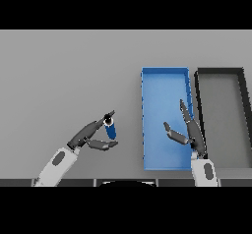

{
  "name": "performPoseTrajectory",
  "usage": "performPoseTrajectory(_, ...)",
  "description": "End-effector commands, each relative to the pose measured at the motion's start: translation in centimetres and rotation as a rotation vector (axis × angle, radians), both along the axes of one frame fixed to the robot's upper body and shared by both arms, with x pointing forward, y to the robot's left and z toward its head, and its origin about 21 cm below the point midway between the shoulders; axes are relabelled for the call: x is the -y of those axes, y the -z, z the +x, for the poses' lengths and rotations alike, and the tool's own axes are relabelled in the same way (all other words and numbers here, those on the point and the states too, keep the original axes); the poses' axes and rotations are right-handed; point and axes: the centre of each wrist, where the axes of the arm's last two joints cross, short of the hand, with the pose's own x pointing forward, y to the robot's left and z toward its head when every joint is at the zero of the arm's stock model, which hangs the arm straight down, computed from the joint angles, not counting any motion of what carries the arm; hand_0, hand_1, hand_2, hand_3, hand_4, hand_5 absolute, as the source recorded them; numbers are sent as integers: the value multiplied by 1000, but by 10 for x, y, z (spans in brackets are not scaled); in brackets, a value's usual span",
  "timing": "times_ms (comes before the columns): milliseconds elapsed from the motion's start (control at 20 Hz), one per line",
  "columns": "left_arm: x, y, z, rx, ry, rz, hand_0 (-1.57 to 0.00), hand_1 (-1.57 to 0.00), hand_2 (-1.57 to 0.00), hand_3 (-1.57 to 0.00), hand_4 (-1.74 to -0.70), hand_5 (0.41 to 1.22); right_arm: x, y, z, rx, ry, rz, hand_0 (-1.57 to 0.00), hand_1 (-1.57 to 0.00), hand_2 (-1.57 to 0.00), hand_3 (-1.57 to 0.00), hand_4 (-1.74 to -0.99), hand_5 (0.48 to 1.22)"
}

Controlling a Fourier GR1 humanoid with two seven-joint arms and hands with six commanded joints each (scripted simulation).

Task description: Pick up the blue pipe and place it into the blue bin.

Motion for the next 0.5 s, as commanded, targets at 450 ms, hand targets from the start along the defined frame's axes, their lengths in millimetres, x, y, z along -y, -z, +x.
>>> performPoseTrajectory(450,32,18,17,-28,17,-84,-3,-89,-208,-197,-1275,607,3,2,-2,-23,8,-10,1,1,1,1,-1320,664)
